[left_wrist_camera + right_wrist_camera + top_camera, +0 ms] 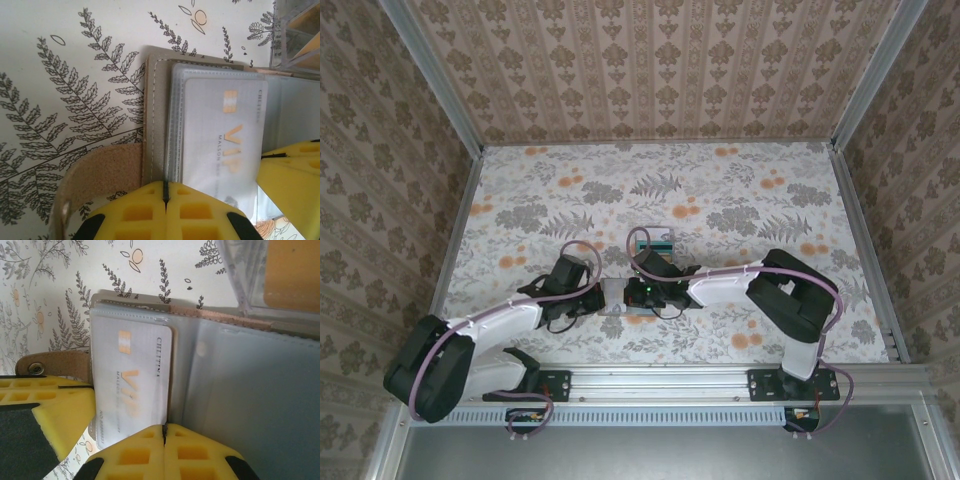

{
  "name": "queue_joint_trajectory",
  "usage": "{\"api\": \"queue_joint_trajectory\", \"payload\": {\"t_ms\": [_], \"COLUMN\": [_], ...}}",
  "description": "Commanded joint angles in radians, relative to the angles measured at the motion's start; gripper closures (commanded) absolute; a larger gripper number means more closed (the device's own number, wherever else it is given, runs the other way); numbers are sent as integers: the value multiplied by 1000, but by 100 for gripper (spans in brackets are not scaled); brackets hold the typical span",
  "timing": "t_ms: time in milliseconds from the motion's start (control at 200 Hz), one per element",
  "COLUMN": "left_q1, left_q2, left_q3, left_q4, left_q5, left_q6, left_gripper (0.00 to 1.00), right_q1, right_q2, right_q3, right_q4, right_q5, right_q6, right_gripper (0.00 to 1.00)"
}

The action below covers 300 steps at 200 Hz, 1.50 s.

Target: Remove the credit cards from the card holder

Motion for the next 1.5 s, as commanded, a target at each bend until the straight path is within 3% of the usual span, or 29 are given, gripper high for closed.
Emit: {"api": "queue_joint_trajectory", "payload": {"t_ms": [0, 375, 715, 950, 1120, 1495], "left_q1": [-1, 4, 4, 3, 1, -6], "left_q2": [36, 48, 44, 9, -46, -34], "left_q3": [1, 4, 12, 29, 47, 34], "left_q4": [-92, -91, -94, -109, -134, -32], "left_q5": [-72, -65, -55, -38, -38, 15], "left_q6": [-14, -18, -12, -3, 11, 16], "left_gripper": [100, 100, 100, 97, 89, 86], "right_q1": [-2, -33, -47, -28, -13, -9], "right_q2": [-50, -132, -108, -112, -90, -19], "right_q3": [-40, -124, -121, -90, -52, -17], "right_q4": [-12, -33, 11, 54, 50, 69], "right_q5": [28, 50, -5, -28, -29, -50], "right_q6": [6, -3, -13, -31, -40, -10], "right_gripper": [100, 100, 100, 83, 81, 80]}}
